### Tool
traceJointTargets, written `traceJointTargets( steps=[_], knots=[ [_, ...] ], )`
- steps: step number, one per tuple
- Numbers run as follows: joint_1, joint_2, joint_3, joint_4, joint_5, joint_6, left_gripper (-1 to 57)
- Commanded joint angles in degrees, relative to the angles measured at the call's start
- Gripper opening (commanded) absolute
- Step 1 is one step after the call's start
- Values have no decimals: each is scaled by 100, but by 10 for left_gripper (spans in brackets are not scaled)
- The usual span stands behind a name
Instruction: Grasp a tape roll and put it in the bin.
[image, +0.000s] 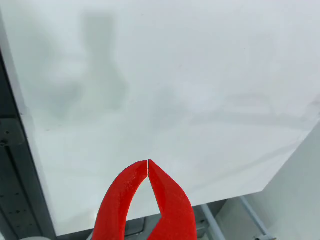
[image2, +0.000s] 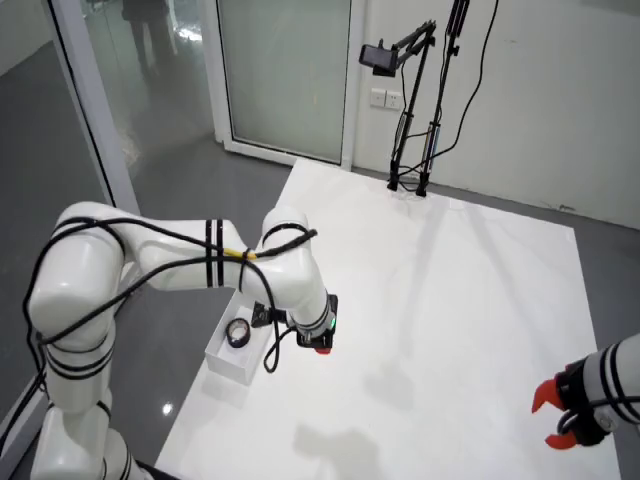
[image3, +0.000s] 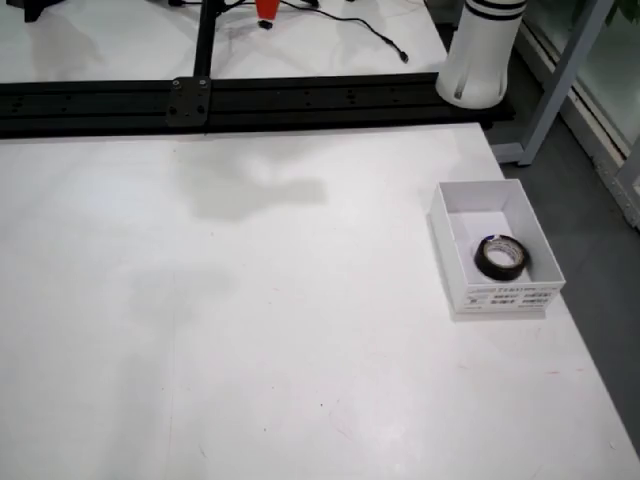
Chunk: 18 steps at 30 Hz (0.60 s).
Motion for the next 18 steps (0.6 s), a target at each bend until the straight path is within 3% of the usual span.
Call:
traceJointTargets(
  steps=[1,18],
  knots=[
    [233,-67,64,163,17,0,-3],
    [-514,-50,64,136,17,0,-3]
  ],
)
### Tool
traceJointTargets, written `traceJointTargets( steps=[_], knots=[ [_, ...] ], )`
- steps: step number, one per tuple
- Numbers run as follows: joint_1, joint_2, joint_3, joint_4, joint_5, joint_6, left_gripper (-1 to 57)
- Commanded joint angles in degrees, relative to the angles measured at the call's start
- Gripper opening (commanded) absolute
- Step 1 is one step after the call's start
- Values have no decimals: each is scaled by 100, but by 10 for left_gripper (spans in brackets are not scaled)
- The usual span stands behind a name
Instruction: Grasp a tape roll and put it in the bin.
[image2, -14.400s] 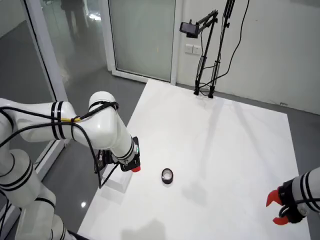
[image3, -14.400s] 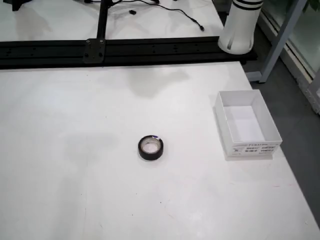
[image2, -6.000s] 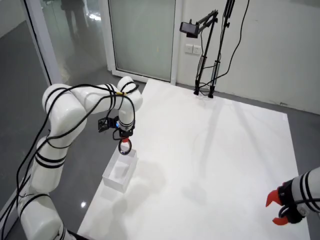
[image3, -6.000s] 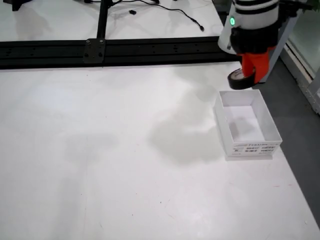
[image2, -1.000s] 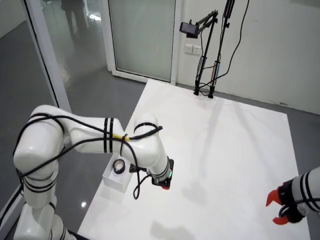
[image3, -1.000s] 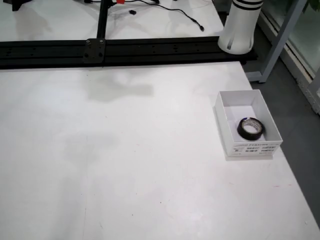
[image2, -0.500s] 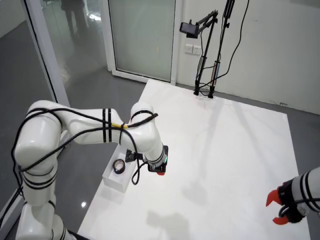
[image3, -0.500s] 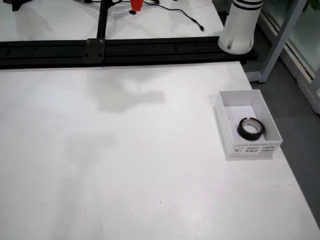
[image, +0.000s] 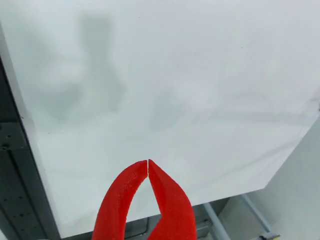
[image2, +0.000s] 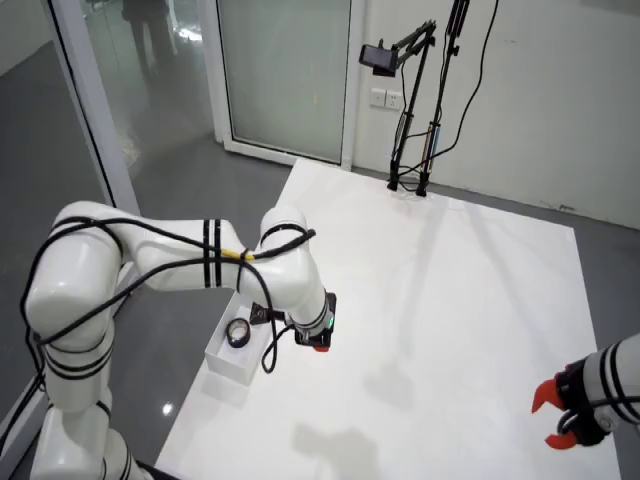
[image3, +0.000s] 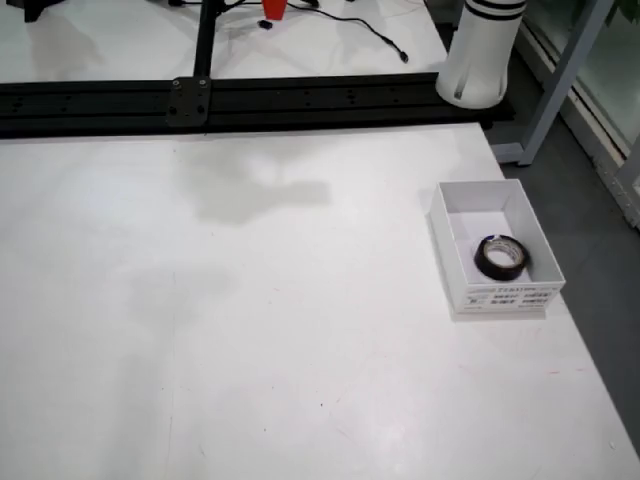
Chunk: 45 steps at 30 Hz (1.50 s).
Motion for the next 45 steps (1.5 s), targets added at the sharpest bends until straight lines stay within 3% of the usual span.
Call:
traceJointTargets(
  steps=[1,28,45],
  knots=[
    [-477,-2,12,16,3,0,-3],
    [261,-11,12,25,3,0,-3],
    [-178,-11,12,25,3,0,-3]
  ],
)
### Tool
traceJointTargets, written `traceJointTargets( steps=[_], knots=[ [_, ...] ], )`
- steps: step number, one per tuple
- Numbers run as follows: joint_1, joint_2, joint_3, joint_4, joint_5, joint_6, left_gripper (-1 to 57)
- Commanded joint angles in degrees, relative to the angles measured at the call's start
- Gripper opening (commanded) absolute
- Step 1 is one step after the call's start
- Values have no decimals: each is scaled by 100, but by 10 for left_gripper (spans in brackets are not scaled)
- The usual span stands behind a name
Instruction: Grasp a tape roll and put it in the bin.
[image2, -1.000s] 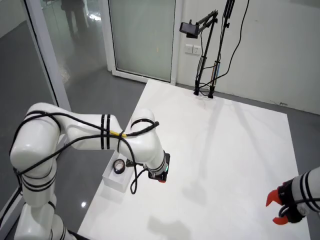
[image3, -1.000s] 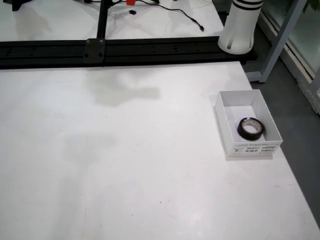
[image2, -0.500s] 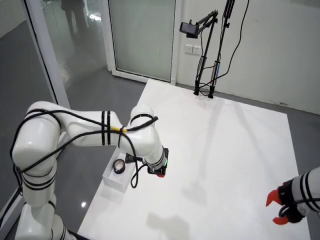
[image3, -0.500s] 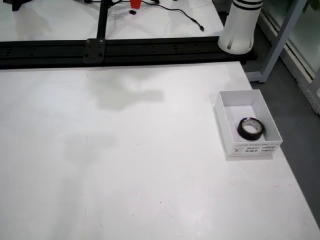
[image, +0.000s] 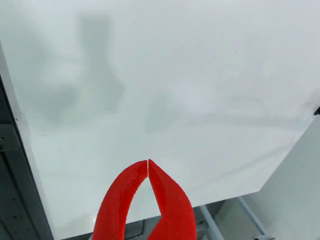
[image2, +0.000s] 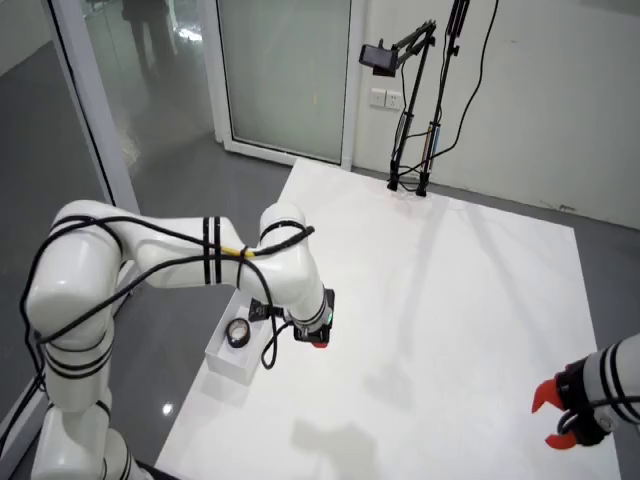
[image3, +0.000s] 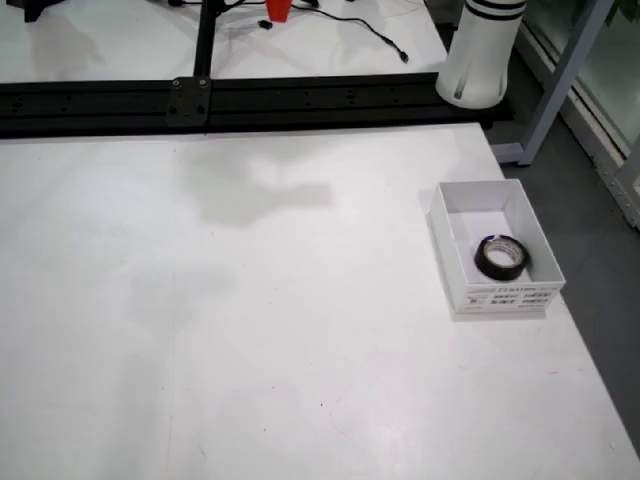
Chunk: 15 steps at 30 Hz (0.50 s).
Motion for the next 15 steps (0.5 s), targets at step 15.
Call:
traceJointTargets(
  steps=[15],
  knots=[
    [-382,9,0,-9,0,0,-3]
  ],
)
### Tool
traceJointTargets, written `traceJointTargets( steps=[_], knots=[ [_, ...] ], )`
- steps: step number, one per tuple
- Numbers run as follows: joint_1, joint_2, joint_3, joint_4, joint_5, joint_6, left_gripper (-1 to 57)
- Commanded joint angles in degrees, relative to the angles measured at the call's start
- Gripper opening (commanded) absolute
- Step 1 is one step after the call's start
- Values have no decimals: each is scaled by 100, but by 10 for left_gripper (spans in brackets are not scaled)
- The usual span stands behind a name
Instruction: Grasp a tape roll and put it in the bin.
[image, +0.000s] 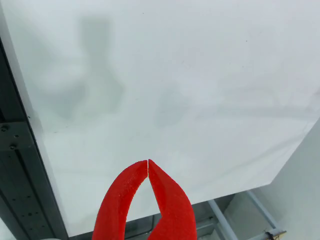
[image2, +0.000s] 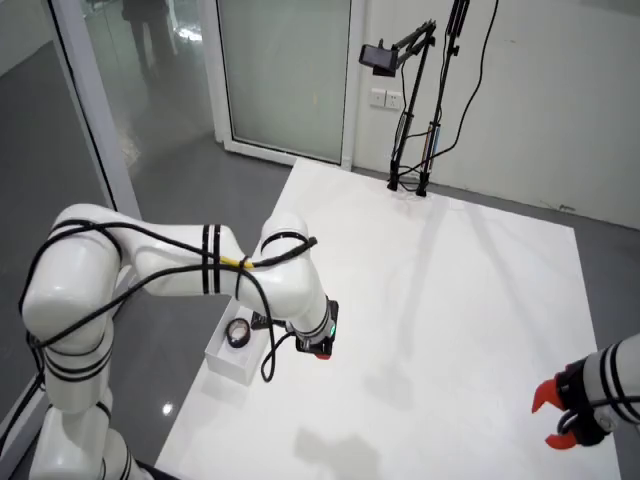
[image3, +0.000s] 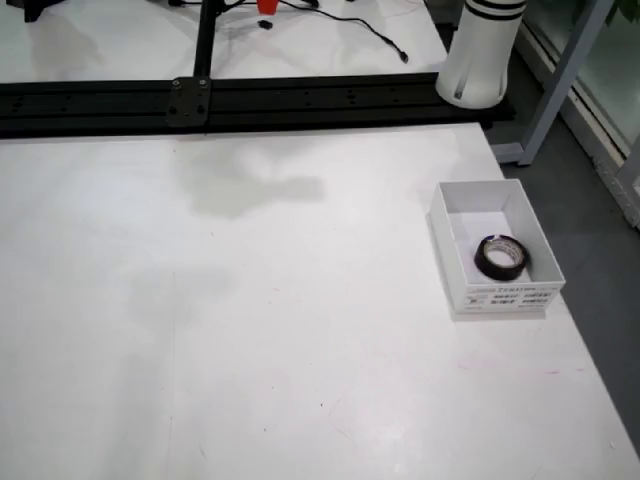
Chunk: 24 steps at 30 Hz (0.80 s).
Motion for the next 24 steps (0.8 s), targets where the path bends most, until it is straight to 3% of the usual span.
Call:
traceJointTargets(
  steps=[1,24],
  knots=[
    [-98,8,0,-9,0,0,-3],
    [271,-1,0,0,0,0,-3]
  ],
)
